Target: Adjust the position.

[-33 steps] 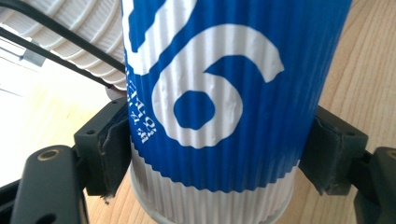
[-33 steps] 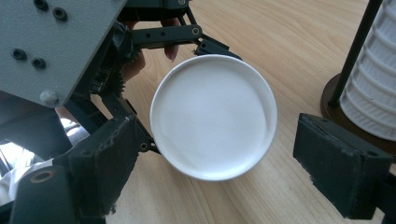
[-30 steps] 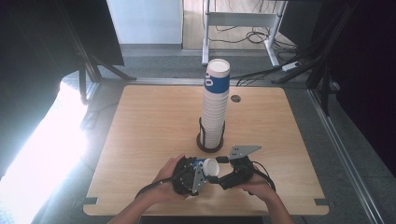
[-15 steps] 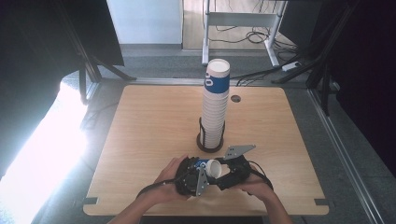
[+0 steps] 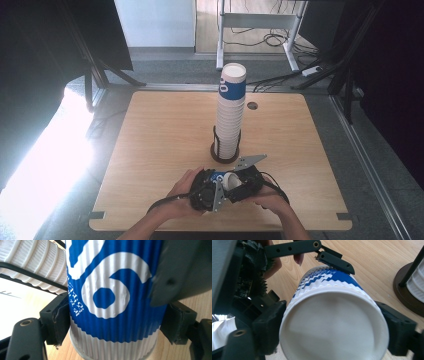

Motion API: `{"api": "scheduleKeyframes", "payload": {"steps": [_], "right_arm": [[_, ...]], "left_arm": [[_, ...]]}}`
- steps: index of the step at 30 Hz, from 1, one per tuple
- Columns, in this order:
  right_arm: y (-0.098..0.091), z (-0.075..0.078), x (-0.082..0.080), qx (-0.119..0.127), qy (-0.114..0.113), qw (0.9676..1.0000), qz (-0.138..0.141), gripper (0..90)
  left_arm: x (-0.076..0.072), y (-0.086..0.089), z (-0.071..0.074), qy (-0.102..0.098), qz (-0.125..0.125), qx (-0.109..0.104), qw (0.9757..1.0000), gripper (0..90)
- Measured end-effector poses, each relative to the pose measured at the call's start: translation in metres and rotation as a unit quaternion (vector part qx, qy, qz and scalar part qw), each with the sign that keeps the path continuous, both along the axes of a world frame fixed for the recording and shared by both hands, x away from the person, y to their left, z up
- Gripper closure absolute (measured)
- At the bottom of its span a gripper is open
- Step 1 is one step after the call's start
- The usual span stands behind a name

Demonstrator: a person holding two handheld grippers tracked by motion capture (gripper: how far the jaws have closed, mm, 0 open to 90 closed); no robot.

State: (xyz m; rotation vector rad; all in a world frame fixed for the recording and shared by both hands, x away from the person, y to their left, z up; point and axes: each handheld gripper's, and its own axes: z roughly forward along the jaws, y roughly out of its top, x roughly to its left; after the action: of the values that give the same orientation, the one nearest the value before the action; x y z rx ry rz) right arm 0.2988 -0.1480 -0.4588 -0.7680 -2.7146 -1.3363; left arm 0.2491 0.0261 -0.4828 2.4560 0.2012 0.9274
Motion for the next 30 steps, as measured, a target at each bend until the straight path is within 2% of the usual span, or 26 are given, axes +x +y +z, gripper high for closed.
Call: {"api": "scheduleKeyframes", "payload": {"steps": [9, 15, 17, 22, 23, 24, 25, 27, 30], "right_arm": [[-0.003, 0.001, 0.002, 0.007, -0.002, 1.0, 0.002, 25.0], [-0.01, 0.003, 0.003, 0.036, 0.001, 0.9993, -0.003, 25.5], [-0.013, 0.004, 0.002, 0.044, -0.005, 0.999, -0.009, 25.6], [-0.023, 0.007, 0.003, 0.08, -0.008, 0.9965, -0.026, 25.6], [-0.027, 0.008, 0.004, 0.098, -0.008, 0.9946, -0.032, 25.6], [-0.027, 0.008, 0.004, 0.098, -0.008, 0.9946, -0.032, 25.6], [-0.028, 0.008, 0.004, 0.105, -0.009, 0.9938, -0.034, 25.6], [-0.03, 0.008, 0.003, 0.12, -0.013, 0.9921, -0.036, 25.6], [-0.031, 0.008, 0.003, 0.125, -0.013, 0.9914, -0.035, 25.6]], "left_arm": [[0.0, -0.001, 0.002, -0.003, 0.001, -0.003, 1.0, 16.1], [0.002, 0.007, 0.007, 0.005, 0.01, -0.038, 0.9992, 8.3], [0.004, 0.01, 0.009, 0.01, 0.022, -0.054, 0.9982, 6.3], [0.006, 0.021, 0.009, 0.023, 0.044, -0.102, 0.9935, 4.5], [0.006, 0.024, 0.007, 0.03, 0.052, -0.119, 0.991, 4.4], [0.006, 0.024, 0.007, 0.03, 0.052, -0.119, 0.991, 4.3], [0.006, 0.026, 0.006, 0.034, 0.053, -0.125, 0.9901, 4.3], [0.007, 0.028, 0.005, 0.048, 0.057, -0.145, 0.9866, 4.3], [0.007, 0.031, 0.004, 0.062, 0.058, -0.166, 0.9826, 4.4]]}}
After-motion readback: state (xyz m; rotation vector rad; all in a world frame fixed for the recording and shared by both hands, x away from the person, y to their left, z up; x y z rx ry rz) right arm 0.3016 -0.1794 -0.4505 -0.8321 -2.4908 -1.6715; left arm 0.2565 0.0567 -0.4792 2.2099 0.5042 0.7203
